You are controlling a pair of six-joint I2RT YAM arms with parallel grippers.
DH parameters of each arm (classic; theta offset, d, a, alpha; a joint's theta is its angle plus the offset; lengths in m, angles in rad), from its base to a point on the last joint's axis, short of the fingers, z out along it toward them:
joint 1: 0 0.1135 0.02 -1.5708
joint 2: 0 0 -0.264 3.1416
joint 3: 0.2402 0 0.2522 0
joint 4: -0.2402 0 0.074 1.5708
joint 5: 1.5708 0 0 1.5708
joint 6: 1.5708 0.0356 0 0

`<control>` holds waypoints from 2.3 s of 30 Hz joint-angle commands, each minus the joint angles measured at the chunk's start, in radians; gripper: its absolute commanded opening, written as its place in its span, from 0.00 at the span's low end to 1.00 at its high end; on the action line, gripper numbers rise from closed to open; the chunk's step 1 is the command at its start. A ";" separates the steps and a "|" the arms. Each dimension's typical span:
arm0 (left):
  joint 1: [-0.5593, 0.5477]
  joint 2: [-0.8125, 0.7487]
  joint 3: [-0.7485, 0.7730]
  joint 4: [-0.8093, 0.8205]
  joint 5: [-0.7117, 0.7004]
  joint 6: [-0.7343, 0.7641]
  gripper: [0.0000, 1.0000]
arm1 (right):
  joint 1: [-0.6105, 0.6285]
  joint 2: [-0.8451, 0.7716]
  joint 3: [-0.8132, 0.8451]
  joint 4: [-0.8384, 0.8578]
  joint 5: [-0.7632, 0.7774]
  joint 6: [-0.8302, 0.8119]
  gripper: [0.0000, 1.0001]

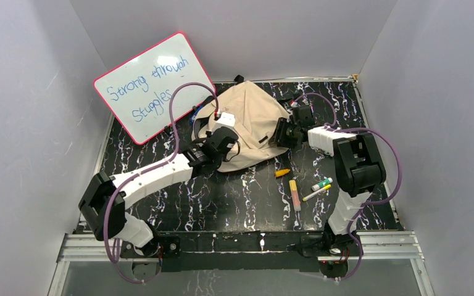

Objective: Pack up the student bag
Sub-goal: Zip the student bag at the center of the board.

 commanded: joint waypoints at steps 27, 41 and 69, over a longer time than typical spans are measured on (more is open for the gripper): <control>0.282 -0.130 -0.055 0.143 0.306 0.129 0.00 | 0.147 -0.331 -0.131 0.322 -0.156 -0.385 0.60; 0.282 -0.179 -0.036 0.128 0.319 0.088 0.00 | 0.424 -0.262 -0.308 0.879 -0.370 -0.895 0.77; 0.297 -0.165 -0.033 0.135 0.231 0.071 0.00 | 0.463 -0.168 -0.231 0.742 -0.290 -0.992 0.00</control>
